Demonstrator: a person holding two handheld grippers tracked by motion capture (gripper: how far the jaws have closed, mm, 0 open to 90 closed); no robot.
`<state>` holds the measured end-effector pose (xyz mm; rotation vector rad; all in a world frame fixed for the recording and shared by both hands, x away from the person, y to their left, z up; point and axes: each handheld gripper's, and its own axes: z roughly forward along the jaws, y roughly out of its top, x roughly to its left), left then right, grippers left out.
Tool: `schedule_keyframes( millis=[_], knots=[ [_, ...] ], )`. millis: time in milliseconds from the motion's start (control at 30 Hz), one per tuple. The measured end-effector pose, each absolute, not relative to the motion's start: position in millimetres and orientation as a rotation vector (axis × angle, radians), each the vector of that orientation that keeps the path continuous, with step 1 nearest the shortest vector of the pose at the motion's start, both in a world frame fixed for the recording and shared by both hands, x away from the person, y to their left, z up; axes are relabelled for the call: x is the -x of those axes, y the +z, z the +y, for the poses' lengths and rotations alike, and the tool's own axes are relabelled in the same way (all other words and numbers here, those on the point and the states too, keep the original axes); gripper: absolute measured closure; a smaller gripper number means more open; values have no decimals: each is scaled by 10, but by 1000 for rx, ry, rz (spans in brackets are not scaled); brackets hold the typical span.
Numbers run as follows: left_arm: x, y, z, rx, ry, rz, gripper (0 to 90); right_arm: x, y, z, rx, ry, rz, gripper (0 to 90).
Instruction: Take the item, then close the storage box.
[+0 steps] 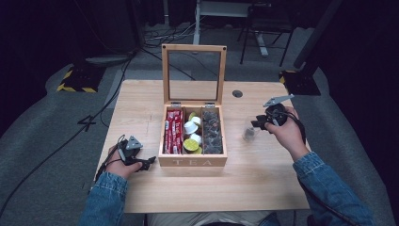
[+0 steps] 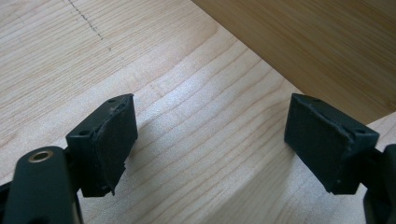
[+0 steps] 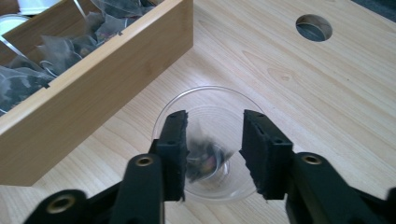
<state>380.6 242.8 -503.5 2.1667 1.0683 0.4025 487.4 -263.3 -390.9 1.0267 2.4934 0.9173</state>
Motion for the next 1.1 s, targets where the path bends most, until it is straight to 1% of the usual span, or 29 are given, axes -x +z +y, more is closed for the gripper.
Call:
schedule_keyframes(
  millis=[67, 133, 167, 533, 567, 733, 933, 967, 1033, 1100],
  knots=[
    [-3807, -5034, 2428, -2167, 402, 1068, 176, -4870, -3904, -2634, -1027, 917, 2483, 549],
    [-3805, -5038, 2422, -2158, 393, 1076, 175, -4870, -3902, -2636, -1029, 916, 2478, 547],
    [-3813, -5034, 2426, -2168, 399, 1067, 173, -4874, -3904, -2638, -1037, 928, 2478, 527],
    [-3820, -5040, 2414, -2158, 392, 1076, 166, -4899, -3879, -2645, -1049, 1007, 2444, 506],
    [-3819, -5038, 2415, -2160, 390, 1077, 166, -4908, -3840, -2645, -1053, 1027, 2425, 486],
    [-3822, -5039, 2415, -2160, 390, 1075, 166, -4920, -3763, -2631, -1048, 1056, 2397, 468],
    [-3830, -5035, 2413, -2169, 402, 1073, 162, -4954, -3630, -2589, -1027, 1110, 2357, 425],
    [-3815, -5037, 2409, -2166, 401, 1076, 161, -4999, -3524, -2568, -1001, 1115, 2346, 409],
    [-3808, -5036, 2412, -2167, 406, 1073, 161, -5019, -3485, -2561, -994, 1122, 2342, 403],
    [-3782, -5036, 2414, -2161, 403, 1089, 161, -5116, -3343, -2525, -972, 1152, 2316, 395]
  ],
)
